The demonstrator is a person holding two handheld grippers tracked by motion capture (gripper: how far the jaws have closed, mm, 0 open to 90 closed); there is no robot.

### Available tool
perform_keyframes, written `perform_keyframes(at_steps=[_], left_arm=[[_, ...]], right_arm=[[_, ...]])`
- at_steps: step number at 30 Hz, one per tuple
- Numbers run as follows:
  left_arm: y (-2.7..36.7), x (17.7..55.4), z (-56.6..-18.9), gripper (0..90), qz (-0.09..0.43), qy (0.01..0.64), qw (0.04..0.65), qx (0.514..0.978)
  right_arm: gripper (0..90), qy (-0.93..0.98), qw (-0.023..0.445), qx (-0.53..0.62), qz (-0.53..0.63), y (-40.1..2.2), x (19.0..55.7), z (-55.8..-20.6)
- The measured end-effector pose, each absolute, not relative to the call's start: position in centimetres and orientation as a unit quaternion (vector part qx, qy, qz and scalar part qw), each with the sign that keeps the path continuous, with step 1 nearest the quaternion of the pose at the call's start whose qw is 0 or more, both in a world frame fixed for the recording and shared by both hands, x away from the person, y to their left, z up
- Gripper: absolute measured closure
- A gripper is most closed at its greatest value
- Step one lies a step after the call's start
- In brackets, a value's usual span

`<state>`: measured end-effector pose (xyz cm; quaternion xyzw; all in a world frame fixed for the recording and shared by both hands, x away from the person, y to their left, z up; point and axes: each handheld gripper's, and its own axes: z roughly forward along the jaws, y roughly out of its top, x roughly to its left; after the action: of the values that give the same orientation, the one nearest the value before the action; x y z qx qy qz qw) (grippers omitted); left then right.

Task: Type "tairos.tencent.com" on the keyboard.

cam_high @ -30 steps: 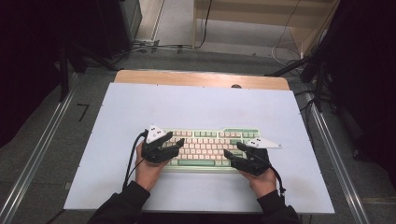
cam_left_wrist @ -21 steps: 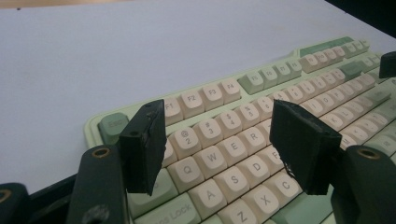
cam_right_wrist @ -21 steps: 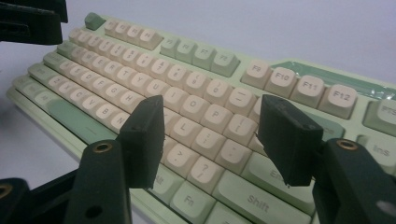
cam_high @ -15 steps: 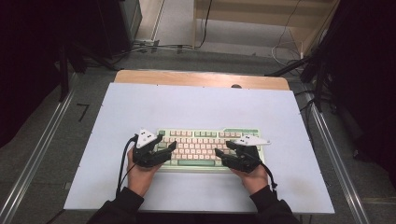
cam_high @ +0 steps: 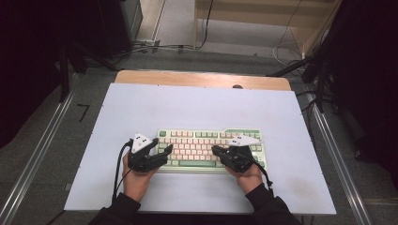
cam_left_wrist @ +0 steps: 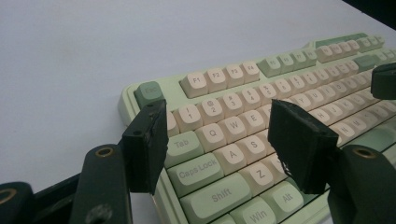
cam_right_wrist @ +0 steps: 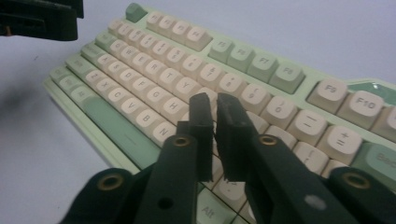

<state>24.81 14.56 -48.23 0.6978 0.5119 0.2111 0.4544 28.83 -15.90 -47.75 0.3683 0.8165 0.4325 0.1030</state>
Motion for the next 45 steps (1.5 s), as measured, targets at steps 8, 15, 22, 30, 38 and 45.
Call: perform_keyframes(at_steps=[8, 15, 22, 30, 38, 45], left_arm=[[15.0, 24.4, -48.3, 38.5, 0.214, 0.518, 0.452, 0.694], [15.5, 24.0, -48.2, 39.3, 0.222, 0.525, 0.452, 0.686], [15.8, 23.7, -48.3, 39.3, 0.223, 0.529, 0.450, 0.684], [15.9, 23.6, -48.3, 39.2, 0.223, 0.531, 0.447, 0.684], [16.1, 23.5, -48.4, 39.3, 0.223, 0.532, 0.447, 0.684], [16.0, 23.5, -48.4, 39.3, 0.223, 0.532, 0.447, 0.684]], right_arm=[[87.6, 0.836, 0.088, 0.340, 0.421, -14.4, 28.7, -48.2], [87.6, 0.841, 0.081, 0.332, 0.419, -13.7, 28.8, -48.4], [87.5, 0.846, 0.076, 0.326, 0.414, -13.1, 28.9, -48.6], [87.5, 0.849, 0.071, 0.324, 0.410, -12.8, 29.1, -48.9], [87.5, 0.852, 0.070, 0.323, 0.406, -12.6, 29.1, -49.0], [87.5, 0.852, 0.070, 0.323, 0.406, -12.6, 29.0, -49.0]])
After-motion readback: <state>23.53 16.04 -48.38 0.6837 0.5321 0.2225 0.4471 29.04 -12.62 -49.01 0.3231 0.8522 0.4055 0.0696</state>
